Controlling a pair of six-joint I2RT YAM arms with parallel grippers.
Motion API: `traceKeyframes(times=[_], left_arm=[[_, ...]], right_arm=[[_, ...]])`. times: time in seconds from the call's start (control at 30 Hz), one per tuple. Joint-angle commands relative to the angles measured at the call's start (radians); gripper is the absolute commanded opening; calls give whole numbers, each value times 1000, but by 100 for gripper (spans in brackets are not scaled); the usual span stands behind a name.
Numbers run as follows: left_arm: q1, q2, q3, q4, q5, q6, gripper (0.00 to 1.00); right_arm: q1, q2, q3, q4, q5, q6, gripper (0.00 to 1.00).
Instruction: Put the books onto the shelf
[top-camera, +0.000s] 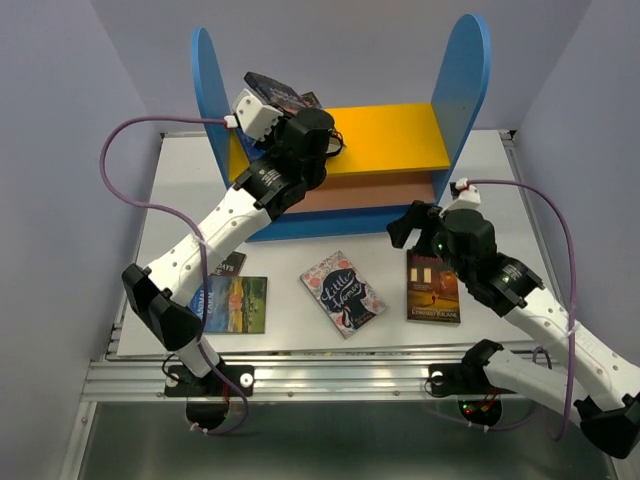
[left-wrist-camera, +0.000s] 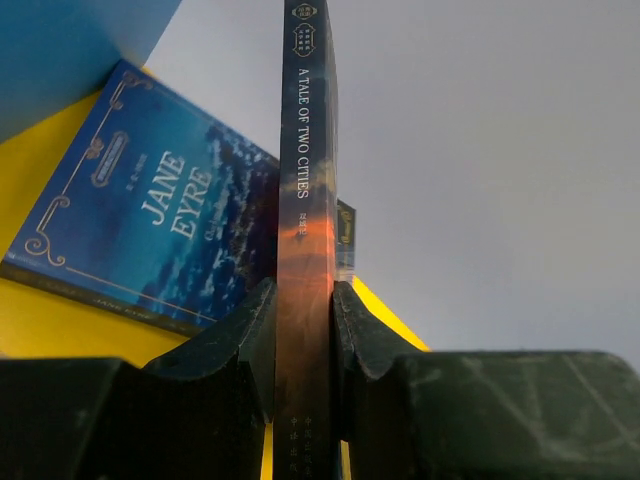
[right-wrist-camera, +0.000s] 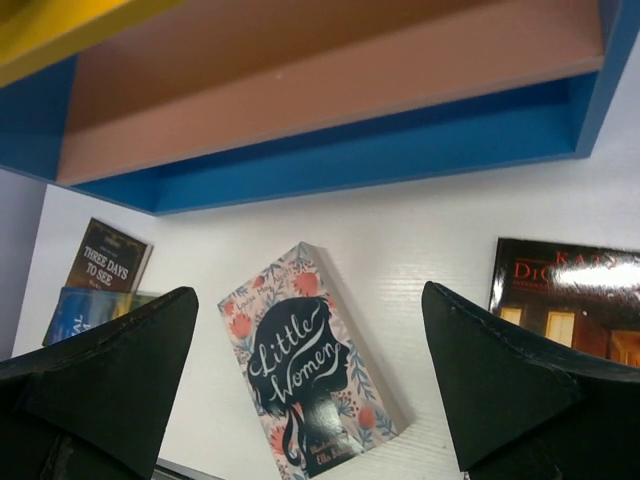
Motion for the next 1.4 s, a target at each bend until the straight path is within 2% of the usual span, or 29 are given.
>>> traceKeyframes(times=[0.0,0.03,0.07,0.1,0.2,0.3,0.33,0.4,0.53,0.63,0.87,1.0,1.2,1.37], left_arm=[[56,9,41,-173,-25,-364,0],[64,6,26,-185,-4,-419,2],[65,4,-3,-196,7,-437,11],[65,1,-17,-190,30,-445,33],[65,-3,-54,-180,69,-442,64],[65,-20,-80,-180,121,-440,81],[64,-38,-92,-174,148,-440,92],[62,-63,-138,-132,182,-405,99],[50,-162,-279,22,306,-273,99],[45,-234,-366,60,400,-193,99],[38,-417,-545,84,420,-89,99],[39,-474,-578,40,403,-70,99],[47,-543,-671,109,400,-26,99],[96,-499,-635,79,484,11,98]], right_arm=[[2,33,95,94,-33,-56,100],[2,45,109,91,-35,-71,100],[2,71,133,91,-44,-77,100],[2,85,146,92,-47,-85,100],[2,137,198,97,-62,-104,100],[2,197,245,100,-64,-136,100],[2,212,285,101,-56,-160,100],[2,269,348,101,-58,-200,100],[2,347,434,121,-21,-199,100],[2,416,491,190,-7,-177,100],[-8,619,660,190,-85,-56,100],[-17,705,741,204,-171,22,100],[-42,766,755,282,-234,151,100],[-51,759,701,381,-246,234,89]])
